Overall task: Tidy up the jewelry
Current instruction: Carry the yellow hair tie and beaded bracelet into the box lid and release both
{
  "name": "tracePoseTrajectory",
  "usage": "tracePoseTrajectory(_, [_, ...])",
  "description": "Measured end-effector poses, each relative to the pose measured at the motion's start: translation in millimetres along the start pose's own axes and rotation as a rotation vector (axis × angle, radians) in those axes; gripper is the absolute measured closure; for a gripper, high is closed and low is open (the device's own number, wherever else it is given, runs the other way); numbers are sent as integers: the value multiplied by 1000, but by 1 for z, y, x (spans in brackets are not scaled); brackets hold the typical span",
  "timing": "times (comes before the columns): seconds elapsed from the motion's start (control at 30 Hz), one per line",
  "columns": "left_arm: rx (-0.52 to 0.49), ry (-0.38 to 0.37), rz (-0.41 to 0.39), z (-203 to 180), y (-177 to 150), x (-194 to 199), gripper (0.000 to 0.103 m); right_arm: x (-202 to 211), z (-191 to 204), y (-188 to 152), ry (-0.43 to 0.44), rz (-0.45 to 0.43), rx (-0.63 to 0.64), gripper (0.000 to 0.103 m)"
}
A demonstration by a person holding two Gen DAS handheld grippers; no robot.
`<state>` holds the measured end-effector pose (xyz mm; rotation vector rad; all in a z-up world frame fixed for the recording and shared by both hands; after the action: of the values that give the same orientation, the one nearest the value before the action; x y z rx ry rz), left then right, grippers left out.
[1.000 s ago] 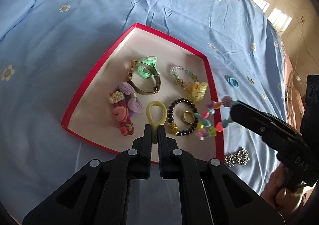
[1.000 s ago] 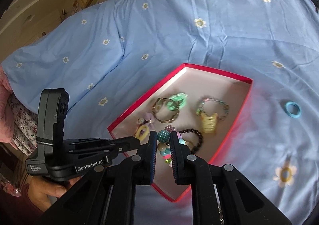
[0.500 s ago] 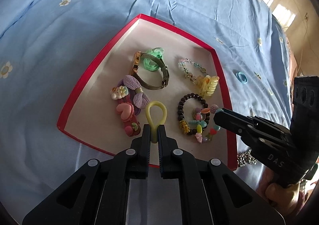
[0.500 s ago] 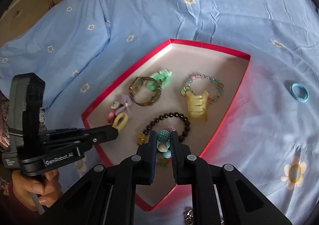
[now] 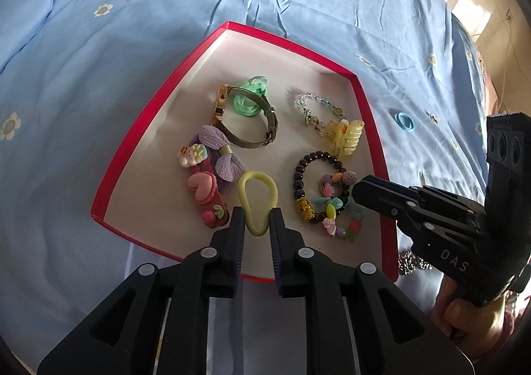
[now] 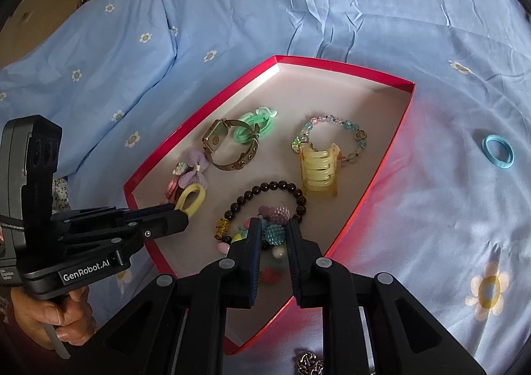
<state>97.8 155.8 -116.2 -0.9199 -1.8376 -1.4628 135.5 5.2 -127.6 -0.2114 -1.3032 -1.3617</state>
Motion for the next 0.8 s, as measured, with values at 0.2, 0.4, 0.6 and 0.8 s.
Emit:
tracePoseTrajectory(0.2, [-6,9,-10,-3,1,4,78,4,-4,2,3,-17,-22,82])
tracePoseTrajectory(0.4, [-1,17,-25,-3,0,13,69,17,-6,5,16,-52,-36,66])
tracePoseTrajectory(0.6, [7,30,-58,-1,-1,27,55,31,-6,5,23,-89,-49,53])
tracePoseTrajectory(0.8, [28,31,-91,2,-6,41,43,43,-6,1,38,-124,-72,36])
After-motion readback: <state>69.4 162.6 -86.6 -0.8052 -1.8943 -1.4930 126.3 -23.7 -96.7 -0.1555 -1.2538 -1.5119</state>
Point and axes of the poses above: each gripper's, at about its wrist camera, not at the fingertips, and x roughly against the way its jaws point, z to its left, y to its top, the point moved 7 cm from there along -x, roughly the way its jaws point, and after that the axes turned 5 degrees about -x, right-handed, at the moved point
